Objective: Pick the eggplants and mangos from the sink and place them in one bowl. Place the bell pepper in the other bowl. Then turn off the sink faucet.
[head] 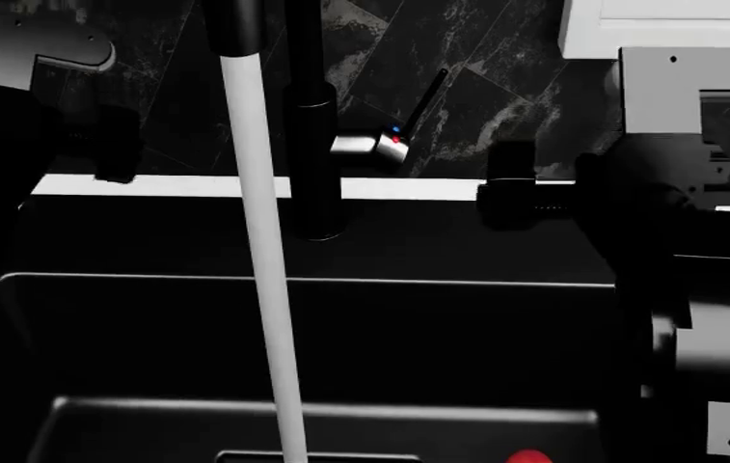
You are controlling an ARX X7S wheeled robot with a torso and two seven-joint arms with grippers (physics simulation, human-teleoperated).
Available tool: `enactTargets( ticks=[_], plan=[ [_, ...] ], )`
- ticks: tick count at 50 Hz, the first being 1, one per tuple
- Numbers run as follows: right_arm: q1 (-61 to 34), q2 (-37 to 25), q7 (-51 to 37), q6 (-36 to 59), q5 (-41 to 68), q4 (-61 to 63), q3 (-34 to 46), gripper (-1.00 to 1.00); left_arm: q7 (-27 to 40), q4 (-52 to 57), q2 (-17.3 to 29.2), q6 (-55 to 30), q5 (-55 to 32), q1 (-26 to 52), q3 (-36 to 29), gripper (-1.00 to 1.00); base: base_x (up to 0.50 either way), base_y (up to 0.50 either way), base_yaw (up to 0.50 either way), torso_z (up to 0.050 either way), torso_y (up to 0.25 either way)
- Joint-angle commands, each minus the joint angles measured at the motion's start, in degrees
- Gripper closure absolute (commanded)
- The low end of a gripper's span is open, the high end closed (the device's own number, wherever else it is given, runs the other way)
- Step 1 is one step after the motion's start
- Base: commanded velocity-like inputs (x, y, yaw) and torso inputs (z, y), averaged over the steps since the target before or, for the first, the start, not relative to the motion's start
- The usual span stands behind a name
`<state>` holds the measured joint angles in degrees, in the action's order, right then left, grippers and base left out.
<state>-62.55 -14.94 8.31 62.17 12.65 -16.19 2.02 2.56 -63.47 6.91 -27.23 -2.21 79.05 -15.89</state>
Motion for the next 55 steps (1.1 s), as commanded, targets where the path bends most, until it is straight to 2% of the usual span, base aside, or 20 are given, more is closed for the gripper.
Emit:
enactTargets(
  ticks=[1,3,4,7,11,18,26,29,37,46,54,55],
  plan=[
    [-0.4,-1.2,2.5,17.2,2.4,2.8,2.5,-1.0,-3.8,18.7,3.4,-12.1,-1.5,-9.0,-0.7,-1.0,0.0,0.0,0.0,0.0,0.0],
    [-2.4,-1.6,3.2,21.2,3.1,1.6,3.0,-1.0,-5.5,20.6,3.9,-17.0,-3.4,-9.3,0.7,-1.0,0.0,0.0,0.0,0.0,0.0],
    [-4.8,-1.8,3.5,23.2,3.1,-0.4,3.6,-1.0,-5.6,21.2,4.5,-16.8,-2.7,-9.7,-0.3,-1.0,0.0,0.0,0.0,0.0,0.0],
    [-8.7,-2.7,6.7,26.9,4.5,-5.1,9.2,-1.0,-7.1,24.7,5.6,-21.2,-3.5,-10.3,-0.4,-1.0,0.0,0.0,0.0,0.0,0.0],
    [-10.0,-4.1,5.3,27.7,8.3,-7.6,13.6,-1.0,-8.3,30.8,6.6,-26.2,-4.2,-12.0,-0.9,-1.0,0.0,0.0,0.0,0.0,0.0],
    [-9.8,-3.2,5.3,23.7,8.3,-11.2,16.4,-1.0,-9.2,37.8,7.2,-32.3,-6.4,-16.4,0.1,-1.0,0.0,0.0,0.0,0.0,0.0],
    [-8.9,-1.1,5.1,17.6,6.7,-18.2,18.7,-1.0,-9.4,41.7,8.4,-34.9,-6.7,-19.2,-0.6,-1.0,0.0,0.0,0.0,0.0,0.0],
    [-8.8,-0.4,5.6,15.2,6.3,-21.1,19.4,-1.0,-8.9,45.4,8.6,-35.7,-6.9,-21.2,-0.3,-1.0,0.0,0.0,0.0,0.0,0.0],
    [-9.6,0.8,7.4,10.8,5.8,-28.8,20.5,-1.0,-8.8,58.6,9.6,-44.4,-9.5,-28.7,0.3,-1.0,0.0,0.0,0.0,0.0,0.0],
    [-10.1,2.1,9.3,6.8,4.8,-35.7,22.6,-1.0,-8.3,61.4,9.2,-47.8,-10.6,-29.4,1.7,-1.0,0.0,0.0,0.0,0.0,0.0],
    [-10.2,2.1,9.5,6.1,4.7,-37.5,22.8,-1.0,-8.1,70.0,9.0,-62.6,-14.3,-31.5,2.2,-1.0,0.0,0.0,0.0,0.0,0.0],
    [-10.1,2.2,9.5,5.9,4.7,-37.9,22.8,-1.0,-5.5,70.0,9.8,-62.7,-18.5,-31.8,1.9,-1.0,0.0,0.0,0.0,0.0,0.0]
  ],
)
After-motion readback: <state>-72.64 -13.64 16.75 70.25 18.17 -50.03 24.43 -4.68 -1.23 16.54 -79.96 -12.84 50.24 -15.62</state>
